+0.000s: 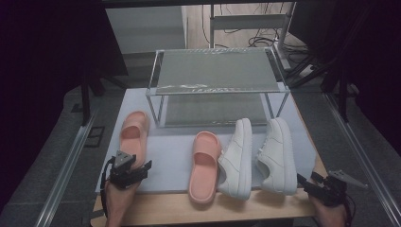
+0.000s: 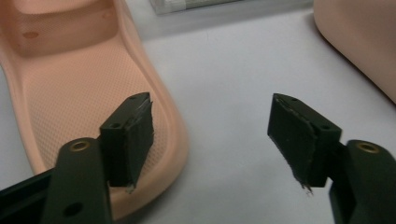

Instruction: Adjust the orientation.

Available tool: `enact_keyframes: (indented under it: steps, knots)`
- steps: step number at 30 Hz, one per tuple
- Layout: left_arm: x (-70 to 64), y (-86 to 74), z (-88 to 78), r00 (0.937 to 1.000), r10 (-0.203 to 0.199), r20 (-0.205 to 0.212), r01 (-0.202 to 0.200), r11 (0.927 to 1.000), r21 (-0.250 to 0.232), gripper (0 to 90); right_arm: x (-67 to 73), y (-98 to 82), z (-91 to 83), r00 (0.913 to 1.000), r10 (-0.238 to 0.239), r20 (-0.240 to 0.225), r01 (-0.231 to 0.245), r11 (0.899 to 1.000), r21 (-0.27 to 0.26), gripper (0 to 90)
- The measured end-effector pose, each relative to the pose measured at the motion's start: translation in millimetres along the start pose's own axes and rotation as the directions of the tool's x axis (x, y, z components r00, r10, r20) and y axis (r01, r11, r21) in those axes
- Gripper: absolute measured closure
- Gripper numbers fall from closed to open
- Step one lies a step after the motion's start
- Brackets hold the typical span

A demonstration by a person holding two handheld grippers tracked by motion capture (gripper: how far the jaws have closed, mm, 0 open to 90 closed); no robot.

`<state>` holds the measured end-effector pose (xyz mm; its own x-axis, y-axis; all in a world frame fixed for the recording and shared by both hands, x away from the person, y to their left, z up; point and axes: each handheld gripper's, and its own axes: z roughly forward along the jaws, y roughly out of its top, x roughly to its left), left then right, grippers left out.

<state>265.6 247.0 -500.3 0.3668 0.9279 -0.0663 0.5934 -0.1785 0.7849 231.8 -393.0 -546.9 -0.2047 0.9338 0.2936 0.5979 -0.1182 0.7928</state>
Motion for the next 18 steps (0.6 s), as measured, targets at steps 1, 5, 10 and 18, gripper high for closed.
enact_keyframes:
  steps: [1, 5, 10, 18]
  knots:
    - [1.4, 1.0, 1.3, 1.0000, 0.001, 0.002, -0.001, 1.0000, 0.004, 35.2, 0.0, 0.0, 0.0, 1.0000, 0.000, 0.000, 0.000, 1.000, 0.000, 25.2]
    - [5.7, 5.8, 5.4, 1.0000, -0.003, 0.008, 0.003, 0.9999, 0.011, 41.7, 0.0, -0.1, 0.0, 1.0000, 0.000, 0.000, 0.000, 1.000, 0.000, 25.2]
    - [10.7, 11.1, 9.0, 1.0000, -0.008, 0.001, 0.008, 0.9998, 0.016, 46.9, -0.1, -0.1, -0.1, 1.0000, 0.000, -0.001, 0.000, 1.000, 0.000, 25.2]
    - [22.4, 16.5, 13.9, 0.9989, -0.045, -0.013, 0.045, 0.9988, 0.019, 54.3, -0.2, -0.1, -0.2, 1.0000, -0.001, -0.002, 0.001, 1.000, 0.001, 25.3]
